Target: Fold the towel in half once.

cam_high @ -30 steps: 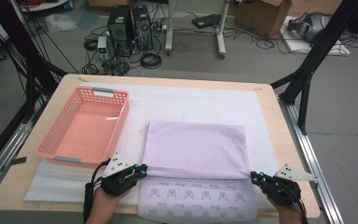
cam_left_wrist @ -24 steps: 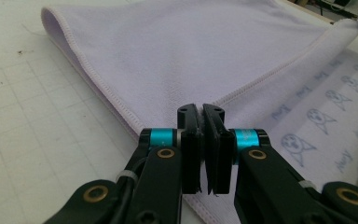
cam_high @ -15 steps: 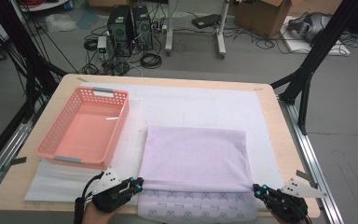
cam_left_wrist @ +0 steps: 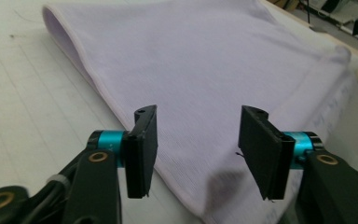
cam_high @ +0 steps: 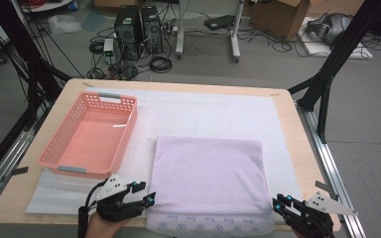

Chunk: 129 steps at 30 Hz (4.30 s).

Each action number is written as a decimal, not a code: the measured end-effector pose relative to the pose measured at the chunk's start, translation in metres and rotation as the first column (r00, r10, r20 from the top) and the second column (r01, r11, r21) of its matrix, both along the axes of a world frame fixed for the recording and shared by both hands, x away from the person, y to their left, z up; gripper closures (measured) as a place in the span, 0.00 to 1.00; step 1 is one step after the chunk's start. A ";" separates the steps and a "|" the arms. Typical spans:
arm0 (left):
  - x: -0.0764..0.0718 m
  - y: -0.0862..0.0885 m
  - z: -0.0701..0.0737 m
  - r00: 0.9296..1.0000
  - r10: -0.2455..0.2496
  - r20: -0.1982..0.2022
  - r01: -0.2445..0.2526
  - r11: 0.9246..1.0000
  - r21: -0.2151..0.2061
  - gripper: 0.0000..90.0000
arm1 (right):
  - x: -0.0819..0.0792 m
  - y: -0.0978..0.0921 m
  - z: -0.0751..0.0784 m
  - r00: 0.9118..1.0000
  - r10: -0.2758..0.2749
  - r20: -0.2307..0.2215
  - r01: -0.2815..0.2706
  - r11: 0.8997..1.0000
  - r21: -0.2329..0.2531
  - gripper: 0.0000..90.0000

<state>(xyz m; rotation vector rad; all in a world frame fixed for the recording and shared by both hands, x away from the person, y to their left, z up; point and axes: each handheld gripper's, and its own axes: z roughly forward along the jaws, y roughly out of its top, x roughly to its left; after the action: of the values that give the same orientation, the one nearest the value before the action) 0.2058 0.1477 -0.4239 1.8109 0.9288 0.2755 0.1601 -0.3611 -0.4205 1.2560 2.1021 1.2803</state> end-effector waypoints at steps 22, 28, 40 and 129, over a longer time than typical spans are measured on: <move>0.125 -0.023 -0.025 0.977 0.203 -0.061 -0.197 0.977 0.086 0.47 | 0.146 0.035 -0.020 0.986 -0.157 -0.051 0.147 0.977 -0.157 0.55; 0.135 -0.032 -0.027 0.976 0.184 -0.116 -0.169 0.978 0.125 0.47 | 0.155 0.032 -0.024 0.979 -0.179 -0.096 0.161 0.971 -0.174 0.54; 0.132 -0.047 -0.028 0.981 0.186 -0.058 -0.171 0.965 0.197 0.93 | 0.157 0.029 -0.027 0.979 -0.117 -0.166 0.102 0.990 -0.096 0.90; 0.120 -0.030 -0.016 0.996 0.072 -0.053 -0.070 0.997 0.043 0.56 | 0.156 0.023 -0.001 0.989 -0.022 -0.144 0.015 0.999 -0.044 0.63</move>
<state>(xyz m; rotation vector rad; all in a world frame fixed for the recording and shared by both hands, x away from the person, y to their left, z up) 0.3254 0.1180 -0.4398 1.8332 1.0340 0.2923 0.3158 -0.3384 -0.4219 1.3841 2.1990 1.1619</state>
